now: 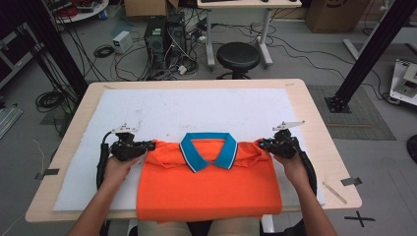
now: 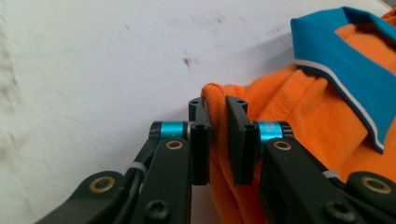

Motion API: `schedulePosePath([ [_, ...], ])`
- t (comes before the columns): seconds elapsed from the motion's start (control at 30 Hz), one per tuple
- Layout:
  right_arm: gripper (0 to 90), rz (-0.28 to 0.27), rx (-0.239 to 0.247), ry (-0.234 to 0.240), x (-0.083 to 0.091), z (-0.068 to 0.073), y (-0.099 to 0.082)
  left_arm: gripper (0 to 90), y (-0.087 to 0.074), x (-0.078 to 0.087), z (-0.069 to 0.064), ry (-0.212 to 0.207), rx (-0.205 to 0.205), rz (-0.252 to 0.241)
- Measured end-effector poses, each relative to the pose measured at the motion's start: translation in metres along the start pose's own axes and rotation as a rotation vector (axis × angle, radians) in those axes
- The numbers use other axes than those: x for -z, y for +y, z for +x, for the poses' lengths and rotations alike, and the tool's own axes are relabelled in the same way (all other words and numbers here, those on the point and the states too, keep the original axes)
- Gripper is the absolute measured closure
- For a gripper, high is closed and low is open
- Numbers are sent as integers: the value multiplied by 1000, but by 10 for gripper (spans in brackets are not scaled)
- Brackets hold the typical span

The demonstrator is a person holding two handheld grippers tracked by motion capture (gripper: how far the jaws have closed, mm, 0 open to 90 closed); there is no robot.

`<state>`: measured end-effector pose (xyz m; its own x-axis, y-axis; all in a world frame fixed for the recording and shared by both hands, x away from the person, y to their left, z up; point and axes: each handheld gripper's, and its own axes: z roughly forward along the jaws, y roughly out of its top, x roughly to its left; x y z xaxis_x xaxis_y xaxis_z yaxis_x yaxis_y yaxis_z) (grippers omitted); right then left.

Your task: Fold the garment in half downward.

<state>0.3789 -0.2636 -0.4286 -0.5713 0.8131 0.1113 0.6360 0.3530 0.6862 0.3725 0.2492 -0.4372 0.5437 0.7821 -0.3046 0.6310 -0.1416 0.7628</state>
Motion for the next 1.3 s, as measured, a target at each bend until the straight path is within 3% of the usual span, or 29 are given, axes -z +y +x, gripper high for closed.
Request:
schedulePosePath([
  [0.2, 816, -30, -49, -39, -11, -16, 19, 803, 27, -13, 13, 26, 20, -40],
  [0.37, 813, -48, -75, -77, -21, -25, 31, 801, 33, -27, 22, 37, 57, -44],
  [0.47, 780, -29, -90, -78, -25, -25, 31, 723, 26, -27, 23, 63, 70, -68],
  [0.5, 710, -19, -88, -83, -25, -24, 30, 614, 25, -25, 24, 58, 83, -78],
  [0.53, 710, -19, -88, -83, -25, -24, 30, 614, 22, -21, 26, 57, 90, -89],
  [0.63, 609, -69, -88, -106, -13, -20, 30, 532, 17, -9, 25, 52, 81, -123],
  [0.73, 596, -123, -96, -94, 2, -16, 27, 502, 9, 2, 19, 27, 43, -155],
  [0.93, 606, -138, -80, -36, 13, -6, 19, 472, 4, -2, 8, -2, -11, -127],
  [1.0, 607, -124, -51, -4, 11, 2, 18, 481, 3, -7, 6, -6, -21, -102],
  [1.1, 607, -121, -24, 9, 10, 11, 17, 589, 0, -14, 2, 0, -44, -81],
  [1.2, 605, -159, -28, 19, 15, 15, 15, 679, -1, -16, -1, 12, -70, -76],
  [1.3, 599, -163, 2, 17, 21, 22, 13, 754, -1, -16, -4, 22, -89, -79],
])
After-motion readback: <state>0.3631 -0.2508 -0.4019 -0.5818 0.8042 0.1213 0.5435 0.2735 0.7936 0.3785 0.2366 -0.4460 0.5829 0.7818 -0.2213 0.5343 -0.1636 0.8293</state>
